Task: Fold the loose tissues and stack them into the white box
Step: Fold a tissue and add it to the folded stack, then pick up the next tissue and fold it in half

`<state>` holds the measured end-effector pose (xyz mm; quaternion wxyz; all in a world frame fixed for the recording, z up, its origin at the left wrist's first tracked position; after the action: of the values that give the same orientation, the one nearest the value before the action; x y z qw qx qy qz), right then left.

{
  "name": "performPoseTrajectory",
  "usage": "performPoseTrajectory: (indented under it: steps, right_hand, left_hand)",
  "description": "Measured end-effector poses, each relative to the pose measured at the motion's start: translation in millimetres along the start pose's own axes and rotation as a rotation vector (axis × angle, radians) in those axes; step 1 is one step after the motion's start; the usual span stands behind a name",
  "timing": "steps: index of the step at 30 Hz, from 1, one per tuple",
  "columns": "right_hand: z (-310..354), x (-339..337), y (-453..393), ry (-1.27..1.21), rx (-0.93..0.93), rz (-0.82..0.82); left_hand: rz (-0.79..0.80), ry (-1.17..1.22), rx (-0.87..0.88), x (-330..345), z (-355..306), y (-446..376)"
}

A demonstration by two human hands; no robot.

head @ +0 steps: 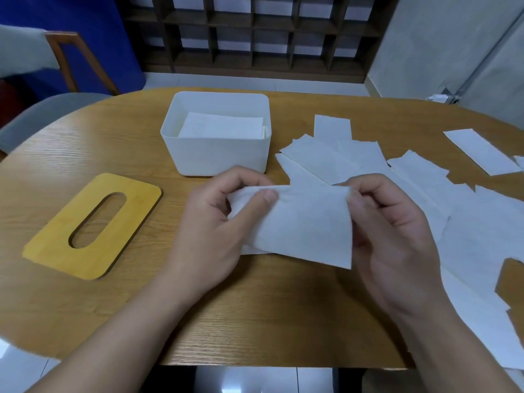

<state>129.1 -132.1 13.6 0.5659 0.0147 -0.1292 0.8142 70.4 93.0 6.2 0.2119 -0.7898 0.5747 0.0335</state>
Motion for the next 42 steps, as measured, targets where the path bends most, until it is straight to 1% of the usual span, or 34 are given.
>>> performPoseTrajectory:
  steps: [3, 5, 8, 12, 15, 19, 23, 25, 32, 38, 42]
  right_hand:
    - [2.1, 10.1, 0.5, 0.114, -0.010, 0.011]
    - [1.1, 17.6, 0.6, 0.175, -0.022, 0.009]
    - [-10.3, 21.3, -4.5, 0.313, -0.039, -0.037]
    - [-23.2, 30.2, -11.5, 0.450, -0.034, -0.045]
    - [-29.0, 37.3, -14.6, 0.534, -0.070, -0.029]
    - [-31.5, 44.5, -12.2, 0.701, -0.113, 0.013]
    - [-33.9, 44.7, -12.8, 0.900, -0.127, 0.030]
    - [-33.6, 42.3, -13.6, 0.925, -0.121, 0.021]
    - [-32.3, 32.8, -16.3, 0.914, -0.107, 0.010]
    - [-15.2, 2.2, -43.5, 1.058, -0.194, -0.097]
    - [-16.0, -15.0, -72.0, 1.200, -0.193, -0.113]
  left_hand:
    - [-0.034, -0.027, -0.049, -10.3, -1.7, -2.2]
    - [-0.037, -0.104, -0.079, -18.0, 2.0, -4.1]
    - [-0.066, -0.242, -0.123, -29.8, 12.5, -5.3]
    - [-0.088, -0.324, -0.189, -38.7, 24.0, -1.9]
    - [-0.067, -0.461, -0.175, -41.9, 27.3, -2.7]
    - [-0.018, -0.574, -0.161, -41.4, 32.0, -2.9]
    - [0.018, -0.739, -0.069, -36.7, 35.9, -4.4]
    - [0.036, -0.798, -0.044, -35.0, 38.1, -4.8]
    - [0.113, -0.791, 0.009, -22.2, 35.0, -2.4]
    - [0.165, -0.761, 0.081, 9.3, 26.5, 1.0]
    - [0.212, -0.752, 0.111, 34.0, 18.1, 1.9]
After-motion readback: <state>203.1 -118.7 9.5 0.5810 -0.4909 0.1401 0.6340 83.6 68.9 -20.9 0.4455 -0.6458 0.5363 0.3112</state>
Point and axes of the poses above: each hand's wrist, its own y-axis away from the middle knuckle, its own x-axis out of the palm, z = x × y, the point moved 6 cm from there along -y, towards the middle knuckle, and after that the axes turned 9 degrees about -y, right-handed, at the moved point
